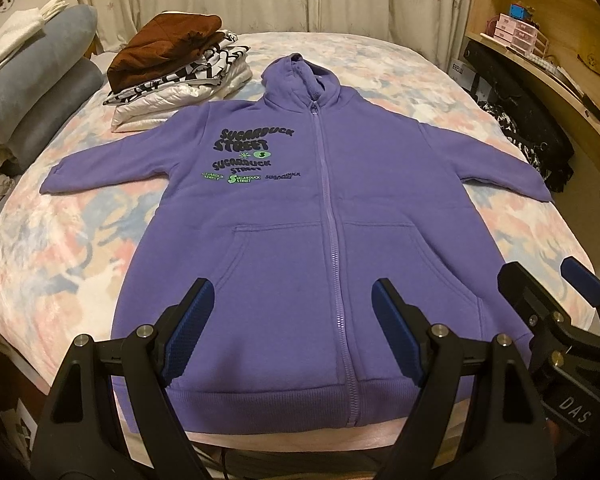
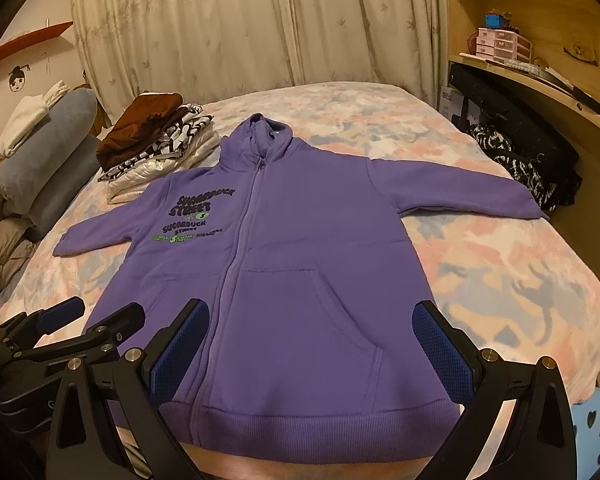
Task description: Fold large clothes
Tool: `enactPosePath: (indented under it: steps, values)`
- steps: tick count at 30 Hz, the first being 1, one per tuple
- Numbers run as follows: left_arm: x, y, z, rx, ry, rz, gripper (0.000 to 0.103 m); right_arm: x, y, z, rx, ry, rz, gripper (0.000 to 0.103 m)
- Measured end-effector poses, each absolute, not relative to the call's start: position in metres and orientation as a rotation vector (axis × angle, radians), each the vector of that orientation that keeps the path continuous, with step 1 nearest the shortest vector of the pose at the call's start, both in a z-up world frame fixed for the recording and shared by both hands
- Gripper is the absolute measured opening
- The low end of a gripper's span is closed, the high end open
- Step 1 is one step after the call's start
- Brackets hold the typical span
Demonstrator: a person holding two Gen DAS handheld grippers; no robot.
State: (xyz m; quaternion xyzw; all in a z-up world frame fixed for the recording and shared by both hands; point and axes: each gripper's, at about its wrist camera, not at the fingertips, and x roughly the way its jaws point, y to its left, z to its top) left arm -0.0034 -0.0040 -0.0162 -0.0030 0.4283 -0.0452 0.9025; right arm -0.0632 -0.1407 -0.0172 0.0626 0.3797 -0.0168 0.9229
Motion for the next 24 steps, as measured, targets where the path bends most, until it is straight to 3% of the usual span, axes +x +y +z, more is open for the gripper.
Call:
enactPosePath:
  steps: [24]
  values:
    - [-0.0081,-0.0061,-0.011,-0.007,0.881,-0.107,0.079,-0.0665,-0.1442,-0.0147,0.14,0.778,0.009,0.103]
